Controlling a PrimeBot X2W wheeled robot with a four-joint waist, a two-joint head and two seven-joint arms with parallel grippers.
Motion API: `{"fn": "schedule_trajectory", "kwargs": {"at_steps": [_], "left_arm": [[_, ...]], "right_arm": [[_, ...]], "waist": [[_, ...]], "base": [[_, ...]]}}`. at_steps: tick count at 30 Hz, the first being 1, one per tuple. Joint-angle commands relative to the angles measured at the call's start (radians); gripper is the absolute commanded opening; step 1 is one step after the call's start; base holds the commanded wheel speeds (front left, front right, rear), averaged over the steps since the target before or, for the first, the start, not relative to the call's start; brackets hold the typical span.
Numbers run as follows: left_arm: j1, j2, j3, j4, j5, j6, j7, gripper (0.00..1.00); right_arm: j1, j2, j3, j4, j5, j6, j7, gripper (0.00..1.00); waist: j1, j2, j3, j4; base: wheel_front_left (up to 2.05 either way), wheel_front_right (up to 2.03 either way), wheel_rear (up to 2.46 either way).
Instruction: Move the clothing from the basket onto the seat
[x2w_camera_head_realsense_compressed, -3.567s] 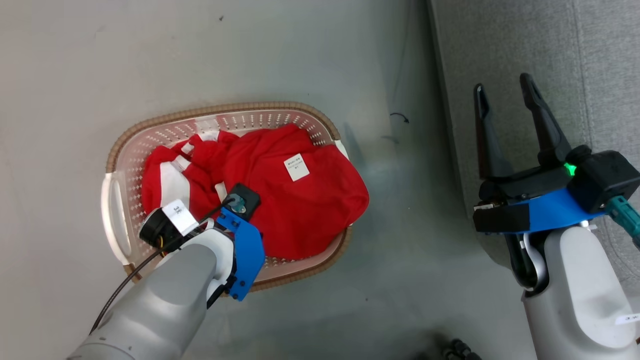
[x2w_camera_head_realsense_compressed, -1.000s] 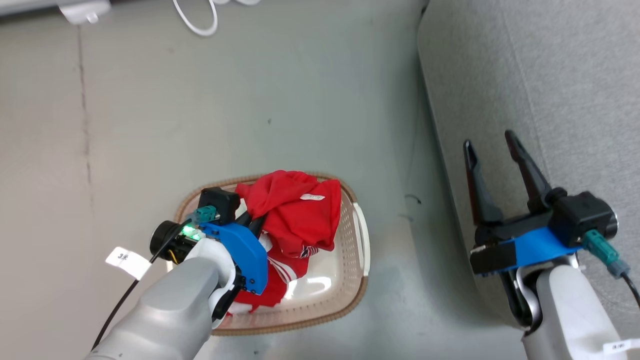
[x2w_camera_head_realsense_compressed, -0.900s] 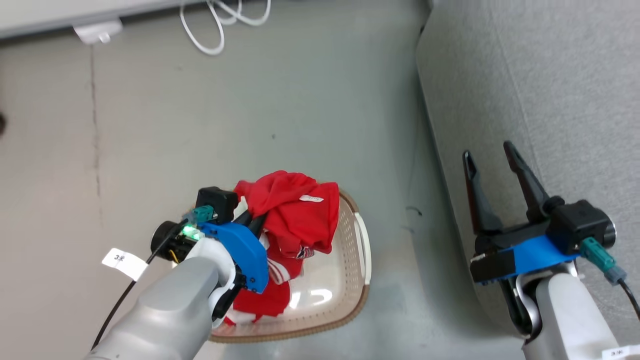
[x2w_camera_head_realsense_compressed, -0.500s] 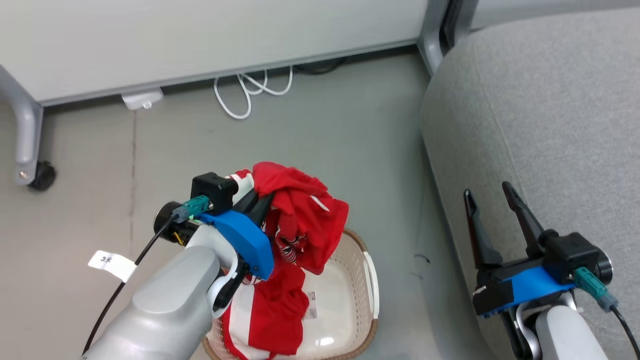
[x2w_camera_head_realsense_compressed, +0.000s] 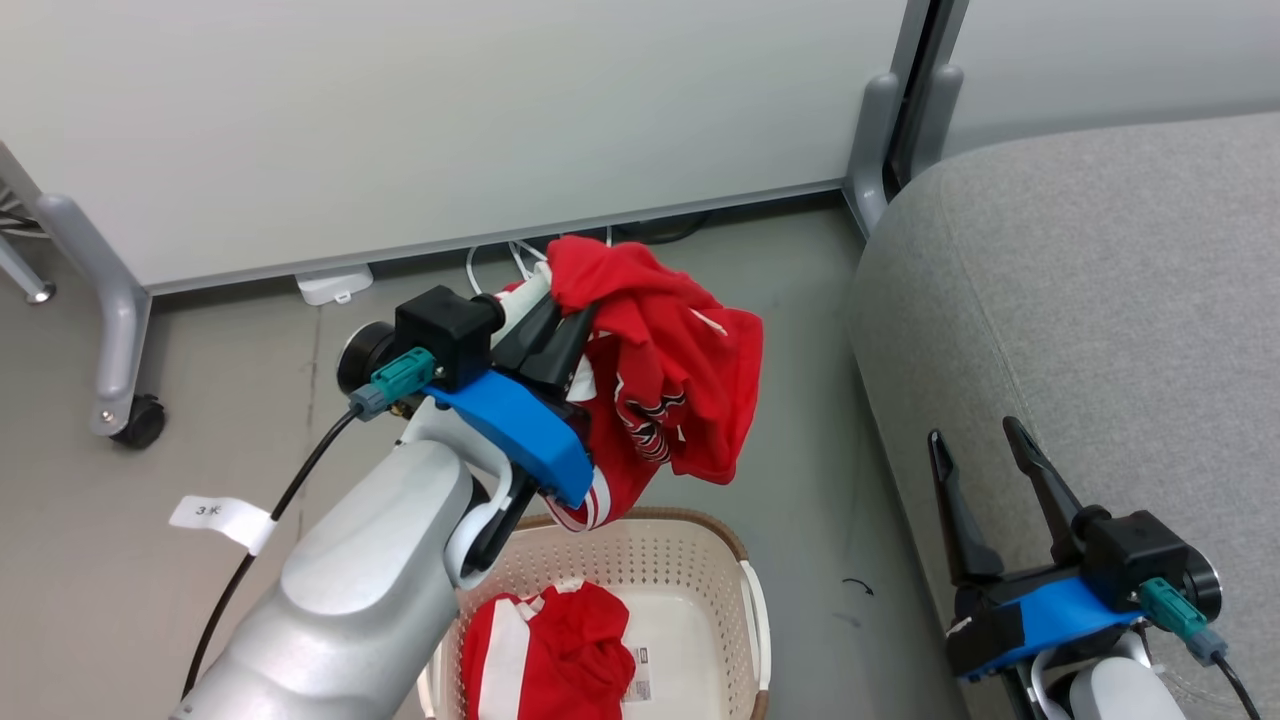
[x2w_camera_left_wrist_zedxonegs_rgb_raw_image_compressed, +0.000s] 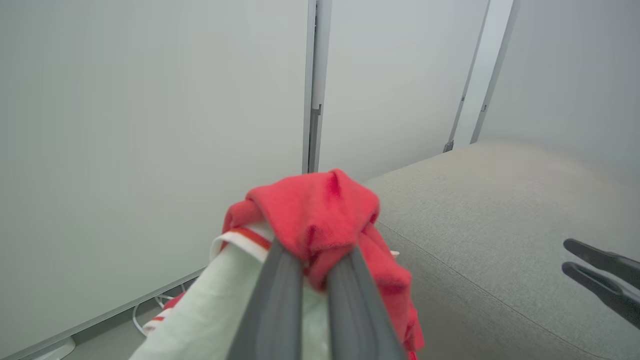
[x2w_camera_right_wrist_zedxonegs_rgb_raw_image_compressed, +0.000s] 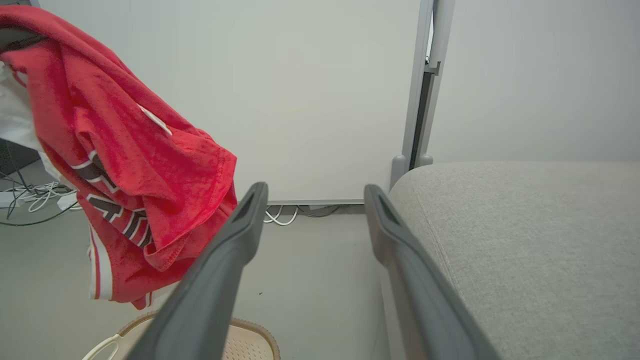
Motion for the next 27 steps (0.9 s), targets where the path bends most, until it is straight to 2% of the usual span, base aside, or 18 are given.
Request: {"fn": "schedule_trajectory", "kwargs": {"at_steps": [1, 8, 15, 22, 27], "left_arm": [[0.001, -0.008, 0.012, -0.016, 0.013, -0.001, -0.005, 0.00], [-0.010, -0.042, 0.032, -0.063, 0.065, 0.010, -0.005, 0.00], [-0.009, -0.054, 0.032, -0.065, 0.084, 0.009, -0.005, 0.00], [-0.018, -0.060, 0.030, -0.064, 0.092, 0.007, -0.005, 0.00], [-0.027, -0.064, 0.034, -0.065, 0.101, 0.006, -0.005, 0.00]], "right_arm": [[0.020, 0.004, -0.001, -0.003, -0.011, 0.000, -0.003, 1.00], [0.040, 0.007, -0.004, -0.011, -0.012, 0.000, -0.003, 1.00], [0.039, 0.009, 0.008, -0.034, 0.000, 0.000, -0.003, 1.00], [-0.011, 0.001, 0.101, -0.083, 0.012, 0.000, -0.003, 1.00], [-0.065, -0.019, 0.205, -0.116, 0.023, 0.000, -0.003, 1.00]], "waist": [[0.0001, -0.0001, -0.015, 0.004], [0.0001, -0.0001, -0.039, 0.011], [0.0001, -0.0001, -0.043, 0.016], [0.0001, -0.0001, -0.041, 0.022], [0.0001, -0.0001, -0.035, 0.027]], "base": [[0.00, 0.00, 0.00], [0.00, 0.00, 0.00], [0.00, 0.00, 0.00], [0.00, 0.00, 0.00], [0.00, 0.00, 0.00]]}}
